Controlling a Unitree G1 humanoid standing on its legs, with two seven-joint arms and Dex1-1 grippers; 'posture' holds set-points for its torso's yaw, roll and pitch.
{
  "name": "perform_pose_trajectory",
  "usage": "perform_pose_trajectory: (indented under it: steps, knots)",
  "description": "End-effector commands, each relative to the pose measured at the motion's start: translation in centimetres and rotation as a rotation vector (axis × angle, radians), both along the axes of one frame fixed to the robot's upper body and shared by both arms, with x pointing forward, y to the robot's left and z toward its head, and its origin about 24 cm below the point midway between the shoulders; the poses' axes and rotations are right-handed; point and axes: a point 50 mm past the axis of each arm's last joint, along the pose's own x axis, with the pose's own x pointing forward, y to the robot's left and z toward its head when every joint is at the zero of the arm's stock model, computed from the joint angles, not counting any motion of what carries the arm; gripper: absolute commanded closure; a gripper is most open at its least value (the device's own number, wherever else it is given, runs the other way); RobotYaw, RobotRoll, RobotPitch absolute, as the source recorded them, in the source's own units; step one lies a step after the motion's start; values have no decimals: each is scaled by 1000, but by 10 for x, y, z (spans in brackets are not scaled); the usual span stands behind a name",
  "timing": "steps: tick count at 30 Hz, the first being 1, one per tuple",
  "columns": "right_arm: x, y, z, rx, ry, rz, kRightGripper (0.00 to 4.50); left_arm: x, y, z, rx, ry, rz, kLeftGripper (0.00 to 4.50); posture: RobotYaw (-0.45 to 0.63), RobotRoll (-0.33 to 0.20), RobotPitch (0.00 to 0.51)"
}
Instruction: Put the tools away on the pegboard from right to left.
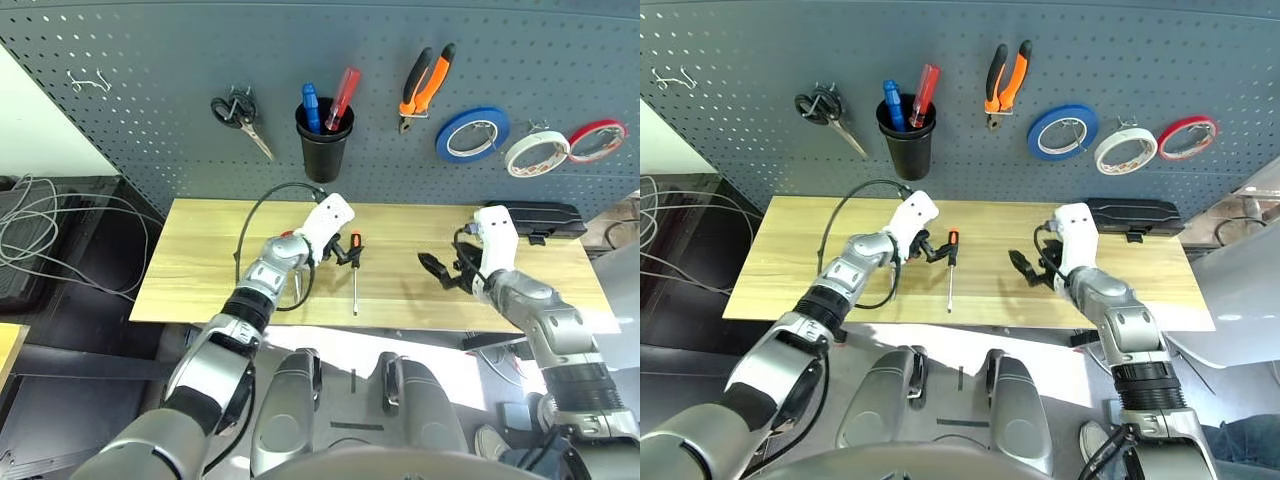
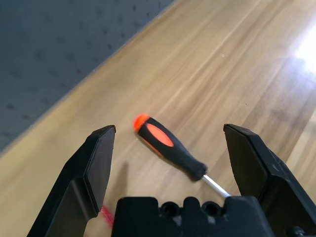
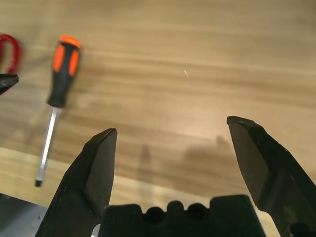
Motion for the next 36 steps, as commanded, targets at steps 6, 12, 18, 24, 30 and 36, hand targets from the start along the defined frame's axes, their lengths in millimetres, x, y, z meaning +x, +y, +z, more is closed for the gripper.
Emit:
perform_pose_trajectory:
  steps: [6,12,18,24,30,36]
  knots:
    - [-3,3,2,-26,3,-10,31,-15,-19,-34,21,141,126,0,10,0,184]
    - [-4,7,11,-26,-30,-24,7,-27,-34,-46,20,162,130,182,-26,0,191]
    - [-3,5,14,-28,-41,-42,0,-29,-40,-47,35,116,114,2083,-32,0,187]
    - [1,4,16,-31,-53,-46,0,-27,-34,-47,50,81,139,4444,-19,0,181]
    - [5,4,16,-35,-59,-44,0,-26,-30,-47,63,64,136,4477,-10,0,178]
    - [8,3,17,-39,-63,-40,0,-25,-33,-46,47,90,146,4477,-10,0,173]
